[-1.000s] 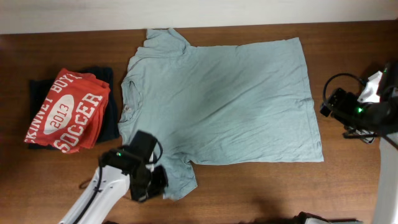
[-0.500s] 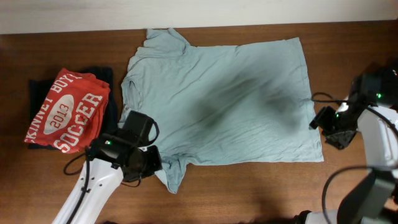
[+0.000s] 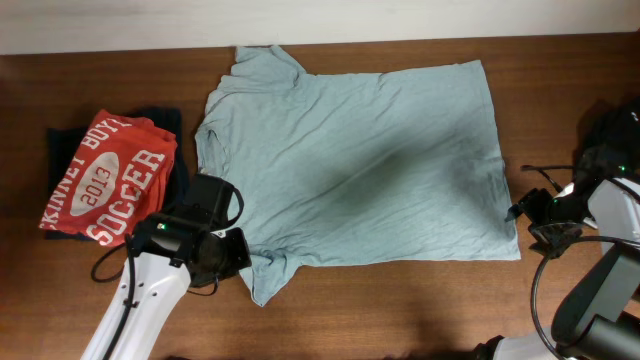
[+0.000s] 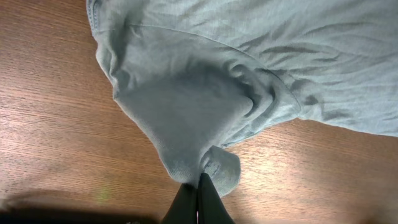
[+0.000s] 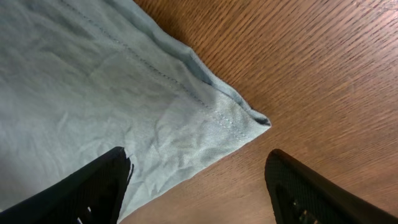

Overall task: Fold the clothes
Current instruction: 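Grasp the bottom right hem with the right gripper and fold upward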

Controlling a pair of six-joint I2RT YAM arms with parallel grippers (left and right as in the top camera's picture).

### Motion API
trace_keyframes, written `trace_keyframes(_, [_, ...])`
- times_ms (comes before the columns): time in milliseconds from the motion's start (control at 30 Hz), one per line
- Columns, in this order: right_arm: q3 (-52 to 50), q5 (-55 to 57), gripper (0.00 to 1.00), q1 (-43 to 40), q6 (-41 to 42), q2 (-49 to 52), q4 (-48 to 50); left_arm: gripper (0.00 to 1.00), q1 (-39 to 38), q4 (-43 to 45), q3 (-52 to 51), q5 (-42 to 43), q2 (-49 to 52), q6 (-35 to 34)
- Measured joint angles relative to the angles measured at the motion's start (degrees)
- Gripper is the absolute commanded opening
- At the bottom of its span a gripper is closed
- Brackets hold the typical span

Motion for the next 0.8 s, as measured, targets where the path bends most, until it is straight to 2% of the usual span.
trace_keyframes(300, [-0.02, 0.0, 0.74, 0.0, -0.02, 0.0, -0.83, 0.0, 0.0, 1.4, 0.02, 0.02, 0.0, 0.0])
trace_keyframes(800, [-0.02, 0.0, 0.74, 0.0, -0.02, 0.0, -0.83, 0.01, 0.39, 18.64, 2.97, 0.39, 0.0, 0.0])
